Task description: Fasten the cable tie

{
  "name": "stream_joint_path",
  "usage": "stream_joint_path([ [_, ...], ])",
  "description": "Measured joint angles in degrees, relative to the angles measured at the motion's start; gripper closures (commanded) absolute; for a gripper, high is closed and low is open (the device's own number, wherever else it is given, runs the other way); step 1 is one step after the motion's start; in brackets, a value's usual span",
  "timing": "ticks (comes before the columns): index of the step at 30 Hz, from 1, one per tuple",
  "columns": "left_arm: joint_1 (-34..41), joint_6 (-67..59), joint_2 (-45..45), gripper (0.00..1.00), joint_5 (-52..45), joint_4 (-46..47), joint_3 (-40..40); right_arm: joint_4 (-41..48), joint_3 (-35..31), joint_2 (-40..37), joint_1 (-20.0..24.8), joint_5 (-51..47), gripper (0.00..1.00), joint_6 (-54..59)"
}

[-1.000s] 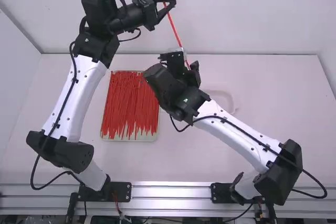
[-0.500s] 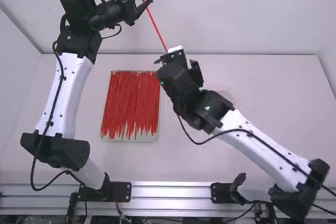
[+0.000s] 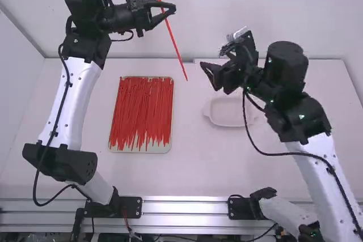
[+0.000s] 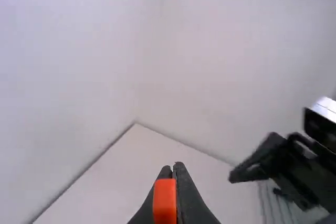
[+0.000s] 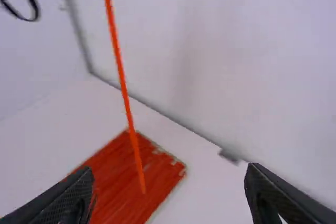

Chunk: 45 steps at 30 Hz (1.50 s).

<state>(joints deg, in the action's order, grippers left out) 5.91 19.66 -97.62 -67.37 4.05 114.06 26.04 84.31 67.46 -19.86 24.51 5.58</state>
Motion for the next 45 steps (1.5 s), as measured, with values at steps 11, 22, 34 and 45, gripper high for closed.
stream_joint_path([
  [11,5.3,0.3,0.0,0.98,-7.5,-1.8,0.0,-5.7,0.0,9.9,9.2,40.0,0.16,8.1],
  [22,6.4,2.2,0.0,0.98,-8.7,-2.6,0.0,-9.2,0.0,16.3,9.2,54.3,0.35,9.2],
  [34,8.2,3.1,0.0,0.98,-7.3,-3.3,0.0,-9.8,0.0,16.4,7.8,54.8,1.00,5.9],
  [45,8.0,3.1,0.0,0.66,-2.9,-4.9,0.0,-15.2,0.0,16.4,8.6,54.4,1.00,3.5],
])
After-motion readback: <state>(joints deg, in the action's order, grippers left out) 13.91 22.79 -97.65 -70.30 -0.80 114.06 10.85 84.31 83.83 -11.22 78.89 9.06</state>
